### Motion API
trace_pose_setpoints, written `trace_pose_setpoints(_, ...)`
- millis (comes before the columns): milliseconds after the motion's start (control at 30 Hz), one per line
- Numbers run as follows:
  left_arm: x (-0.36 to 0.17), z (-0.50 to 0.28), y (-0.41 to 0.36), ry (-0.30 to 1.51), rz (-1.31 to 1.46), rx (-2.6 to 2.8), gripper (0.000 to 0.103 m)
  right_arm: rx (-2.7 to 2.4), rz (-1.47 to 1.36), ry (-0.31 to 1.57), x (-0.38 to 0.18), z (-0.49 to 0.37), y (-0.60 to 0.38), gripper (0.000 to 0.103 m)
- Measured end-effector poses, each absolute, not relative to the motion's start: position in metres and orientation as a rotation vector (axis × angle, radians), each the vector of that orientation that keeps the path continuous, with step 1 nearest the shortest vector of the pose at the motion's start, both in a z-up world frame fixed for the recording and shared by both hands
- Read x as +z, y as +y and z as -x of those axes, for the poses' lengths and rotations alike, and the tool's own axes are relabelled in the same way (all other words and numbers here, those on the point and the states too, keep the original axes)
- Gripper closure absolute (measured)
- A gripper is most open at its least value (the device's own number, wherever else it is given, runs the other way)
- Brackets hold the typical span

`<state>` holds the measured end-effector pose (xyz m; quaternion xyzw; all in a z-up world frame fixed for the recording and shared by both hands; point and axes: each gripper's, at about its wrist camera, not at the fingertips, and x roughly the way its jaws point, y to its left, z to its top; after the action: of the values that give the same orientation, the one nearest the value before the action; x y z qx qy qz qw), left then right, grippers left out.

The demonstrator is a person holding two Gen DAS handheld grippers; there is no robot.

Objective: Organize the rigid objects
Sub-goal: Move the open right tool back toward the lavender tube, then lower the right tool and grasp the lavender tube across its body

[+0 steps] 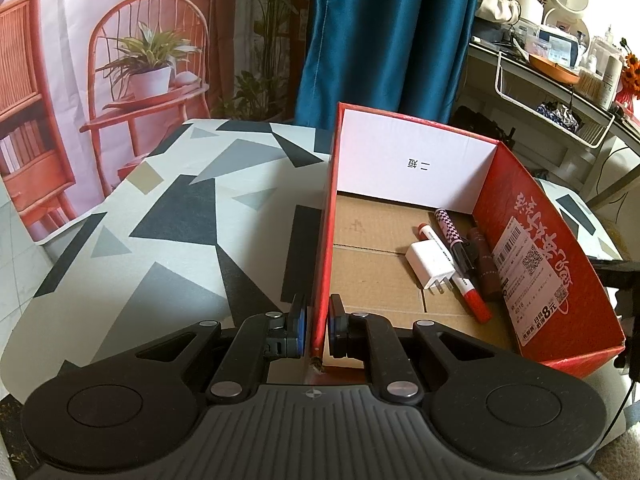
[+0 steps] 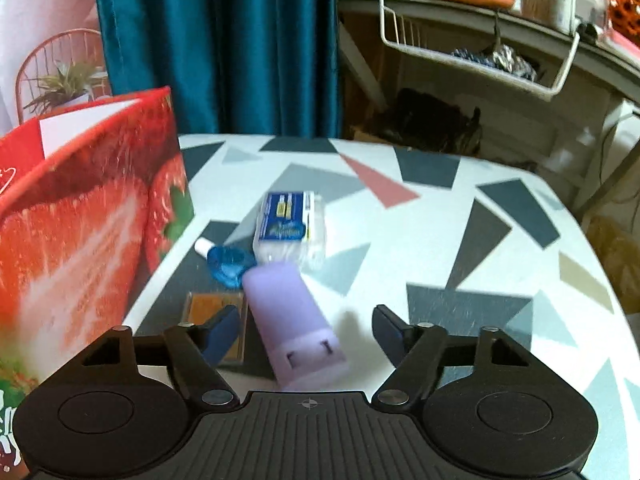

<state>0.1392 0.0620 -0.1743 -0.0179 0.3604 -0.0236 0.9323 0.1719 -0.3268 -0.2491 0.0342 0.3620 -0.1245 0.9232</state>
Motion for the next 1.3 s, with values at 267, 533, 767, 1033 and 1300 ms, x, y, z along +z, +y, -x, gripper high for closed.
trace_pose_setpoints(267,-0.175,-0.140,0.062,0.736,0.042,-0.049,0.091,-0.267,-0.092,0.756,-0.253,-0.152,-0.320,0.064)
trace_pose_setpoints(533,-0.175,-0.139,0.062,0.735,0.052,-0.046,0.091,-0.273,-0.244,0.793,-0.253,-0.134,-0.307,0.061)
trace_pose_setpoints(767,-0.175,-0.138,0.063,0.734,0.047,-0.046,0.091,-0.128,-0.259,0.806,-0.257,-0.137,-0.277,0.054)
trace_pose_setpoints(1033,-0.175,-0.138,0.063,0.736,0.050,-0.045,0.090,-0.067,0.029,0.716,-0.249,-0.132,-0.255,0.020)
trace_pose_setpoints(1300,-0.175,-0.139,0.061,0.738,0.048,-0.040,0.090,-0.006,0.254,0.686,-0.236,-0.136,-0.275,0.005)
